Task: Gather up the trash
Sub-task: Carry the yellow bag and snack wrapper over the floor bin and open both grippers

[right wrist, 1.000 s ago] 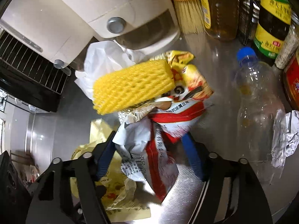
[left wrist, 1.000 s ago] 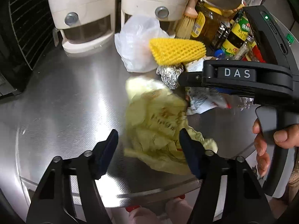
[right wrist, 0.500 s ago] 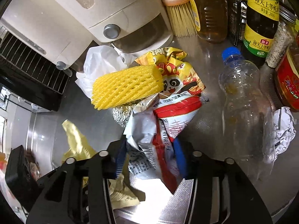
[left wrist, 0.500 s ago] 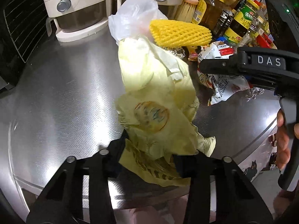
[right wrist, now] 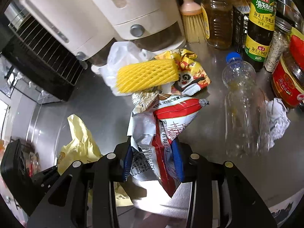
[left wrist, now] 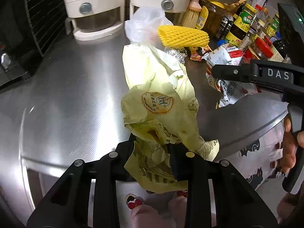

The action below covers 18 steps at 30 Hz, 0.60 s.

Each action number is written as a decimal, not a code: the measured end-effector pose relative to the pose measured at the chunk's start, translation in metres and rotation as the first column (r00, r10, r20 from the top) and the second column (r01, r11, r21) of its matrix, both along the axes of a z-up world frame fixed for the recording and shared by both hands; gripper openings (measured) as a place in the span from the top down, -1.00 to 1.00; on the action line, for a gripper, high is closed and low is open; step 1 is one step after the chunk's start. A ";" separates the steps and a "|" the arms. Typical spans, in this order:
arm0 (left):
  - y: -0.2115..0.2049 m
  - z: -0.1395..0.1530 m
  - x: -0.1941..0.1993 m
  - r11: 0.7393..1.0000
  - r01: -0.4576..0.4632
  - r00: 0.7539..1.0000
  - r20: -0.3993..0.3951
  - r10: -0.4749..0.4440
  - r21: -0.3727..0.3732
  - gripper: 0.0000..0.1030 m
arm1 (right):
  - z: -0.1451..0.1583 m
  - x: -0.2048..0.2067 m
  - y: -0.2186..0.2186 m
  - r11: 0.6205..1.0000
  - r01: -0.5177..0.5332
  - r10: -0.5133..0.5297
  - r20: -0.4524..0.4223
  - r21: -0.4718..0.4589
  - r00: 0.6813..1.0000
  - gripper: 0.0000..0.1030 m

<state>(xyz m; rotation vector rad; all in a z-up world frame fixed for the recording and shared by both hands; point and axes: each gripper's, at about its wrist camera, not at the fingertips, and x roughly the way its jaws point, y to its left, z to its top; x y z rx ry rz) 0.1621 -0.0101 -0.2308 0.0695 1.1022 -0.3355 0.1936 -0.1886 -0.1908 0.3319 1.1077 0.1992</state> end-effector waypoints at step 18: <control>0.015 0.001 -0.105 1.000 -0.011 1.000 -0.012 0.011 0.005 0.43 | 0.005 -0.116 -0.003 1.000 0.009 -0.010 0.017 0.030 1.000 0.27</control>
